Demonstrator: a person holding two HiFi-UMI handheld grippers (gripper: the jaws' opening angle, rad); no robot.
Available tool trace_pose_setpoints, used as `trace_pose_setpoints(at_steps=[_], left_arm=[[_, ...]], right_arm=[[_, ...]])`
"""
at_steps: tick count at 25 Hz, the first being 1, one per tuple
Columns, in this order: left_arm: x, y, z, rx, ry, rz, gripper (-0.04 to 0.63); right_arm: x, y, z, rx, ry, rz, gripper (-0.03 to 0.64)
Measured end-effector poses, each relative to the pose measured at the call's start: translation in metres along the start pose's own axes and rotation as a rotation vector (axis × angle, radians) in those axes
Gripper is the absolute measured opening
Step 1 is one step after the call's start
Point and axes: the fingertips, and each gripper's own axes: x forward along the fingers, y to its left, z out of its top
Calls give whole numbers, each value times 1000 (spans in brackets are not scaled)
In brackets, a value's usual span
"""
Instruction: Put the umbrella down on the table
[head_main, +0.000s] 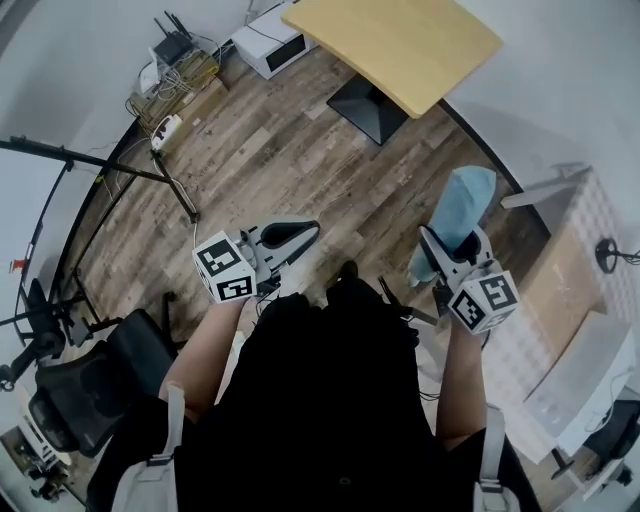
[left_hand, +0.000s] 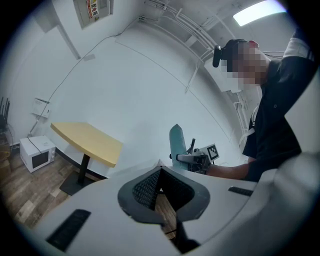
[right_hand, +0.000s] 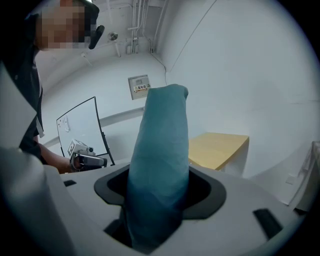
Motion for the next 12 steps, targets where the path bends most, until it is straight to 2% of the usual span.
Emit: trace_pose_setpoints(at_steps=[6, 12], left_arm=[[32, 26, 18, 11, -2, 74, 12], [53, 42, 35, 20, 0, 104, 12]], right_arm=[[20, -45, 15, 1, -15, 57, 287], [37, -80, 25, 9, -20, 74, 287]])
